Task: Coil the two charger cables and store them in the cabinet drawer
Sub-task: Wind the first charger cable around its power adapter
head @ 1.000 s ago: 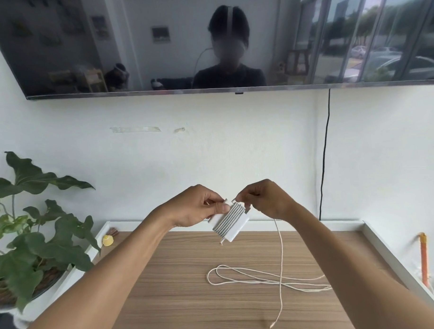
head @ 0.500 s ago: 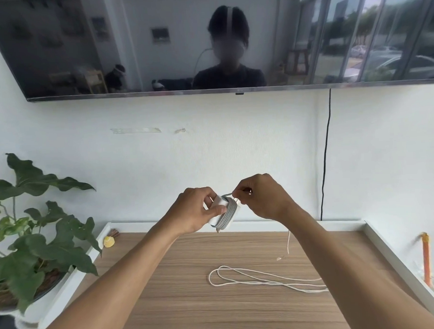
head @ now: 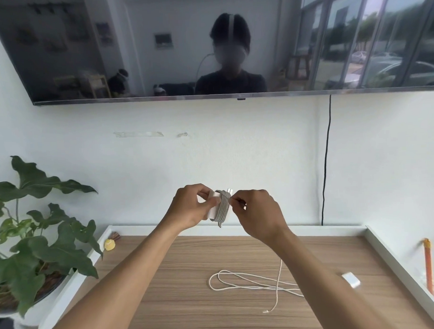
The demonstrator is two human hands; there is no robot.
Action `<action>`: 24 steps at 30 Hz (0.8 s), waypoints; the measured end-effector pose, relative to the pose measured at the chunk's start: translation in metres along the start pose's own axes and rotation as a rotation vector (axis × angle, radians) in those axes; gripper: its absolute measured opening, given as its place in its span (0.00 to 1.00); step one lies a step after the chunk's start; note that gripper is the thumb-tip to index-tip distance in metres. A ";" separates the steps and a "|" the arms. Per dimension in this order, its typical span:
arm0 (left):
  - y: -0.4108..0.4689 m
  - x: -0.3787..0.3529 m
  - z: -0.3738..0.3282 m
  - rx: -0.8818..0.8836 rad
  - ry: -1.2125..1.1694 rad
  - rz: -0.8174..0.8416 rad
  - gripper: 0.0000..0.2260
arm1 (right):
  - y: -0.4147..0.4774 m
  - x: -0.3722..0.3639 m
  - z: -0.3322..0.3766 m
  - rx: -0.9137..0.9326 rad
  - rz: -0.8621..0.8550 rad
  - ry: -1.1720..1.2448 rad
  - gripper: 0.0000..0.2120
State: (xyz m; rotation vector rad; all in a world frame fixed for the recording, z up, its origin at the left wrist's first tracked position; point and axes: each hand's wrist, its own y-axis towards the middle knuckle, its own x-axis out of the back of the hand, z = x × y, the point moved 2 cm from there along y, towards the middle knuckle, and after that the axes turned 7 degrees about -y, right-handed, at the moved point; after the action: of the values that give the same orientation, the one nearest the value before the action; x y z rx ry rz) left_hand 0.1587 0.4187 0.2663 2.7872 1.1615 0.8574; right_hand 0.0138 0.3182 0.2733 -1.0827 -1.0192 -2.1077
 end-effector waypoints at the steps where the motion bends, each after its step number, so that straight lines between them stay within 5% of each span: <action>1: -0.001 -0.001 -0.001 0.018 -0.044 -0.006 0.09 | -0.002 -0.002 0.001 -0.015 -0.021 0.024 0.11; 14: 0.006 -0.021 -0.010 0.403 -0.590 0.042 0.10 | -0.042 -0.034 -0.003 -0.127 -0.159 0.342 0.12; 24: 0.005 -0.037 -0.014 0.462 -0.803 0.140 0.16 | -0.052 -0.049 -0.019 -0.231 -0.178 0.552 0.11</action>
State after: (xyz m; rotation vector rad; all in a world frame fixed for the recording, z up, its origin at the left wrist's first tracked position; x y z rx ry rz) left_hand 0.1343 0.3881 0.2613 3.0412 1.0881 -0.5993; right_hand -0.0071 0.3386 0.2050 -0.4590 -0.6310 -2.5129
